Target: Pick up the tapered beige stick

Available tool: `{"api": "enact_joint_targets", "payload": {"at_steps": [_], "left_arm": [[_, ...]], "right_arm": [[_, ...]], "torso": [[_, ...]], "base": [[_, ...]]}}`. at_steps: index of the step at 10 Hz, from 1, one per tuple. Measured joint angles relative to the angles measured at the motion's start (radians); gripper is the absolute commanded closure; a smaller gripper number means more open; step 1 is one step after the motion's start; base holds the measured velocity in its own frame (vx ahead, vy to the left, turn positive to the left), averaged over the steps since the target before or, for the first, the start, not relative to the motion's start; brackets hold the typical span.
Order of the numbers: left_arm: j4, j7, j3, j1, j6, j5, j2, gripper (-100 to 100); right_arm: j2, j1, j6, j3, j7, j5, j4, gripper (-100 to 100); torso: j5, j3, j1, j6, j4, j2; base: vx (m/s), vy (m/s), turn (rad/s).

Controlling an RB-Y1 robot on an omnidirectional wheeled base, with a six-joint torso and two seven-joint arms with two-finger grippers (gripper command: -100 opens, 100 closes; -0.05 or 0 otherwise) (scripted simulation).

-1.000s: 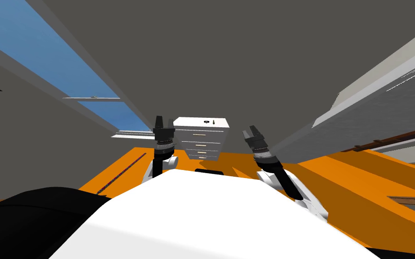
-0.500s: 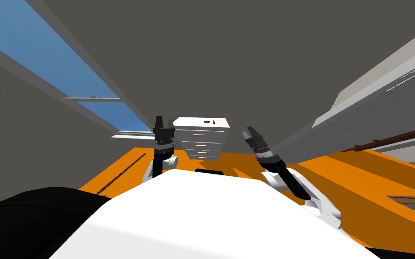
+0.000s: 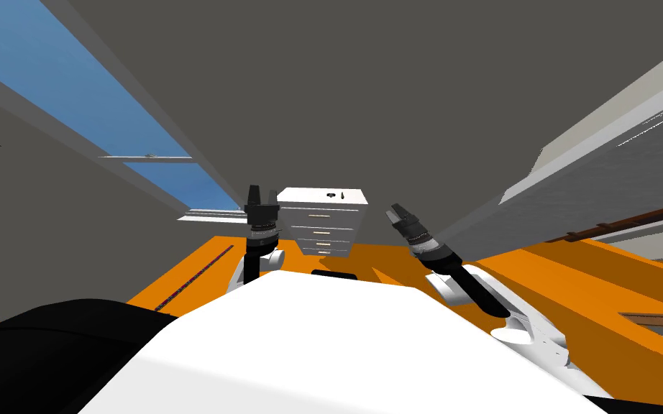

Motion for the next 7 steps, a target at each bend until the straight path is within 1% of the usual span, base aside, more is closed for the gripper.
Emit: {"api": "enact_joint_targets", "payload": {"at_steps": [7], "left_arm": [[0.0,0.0,0.0,0.0,0.0,0.0,0.0,0]], "right_arm": [[-0.21,0.004,0.013,-0.017,-0.016,-0.032,0.013,-100]], "torso": [[0.0,0.0,0.0,0.0,0.0,0.0]], "base": [[0.007,0.019,0.0]]}}
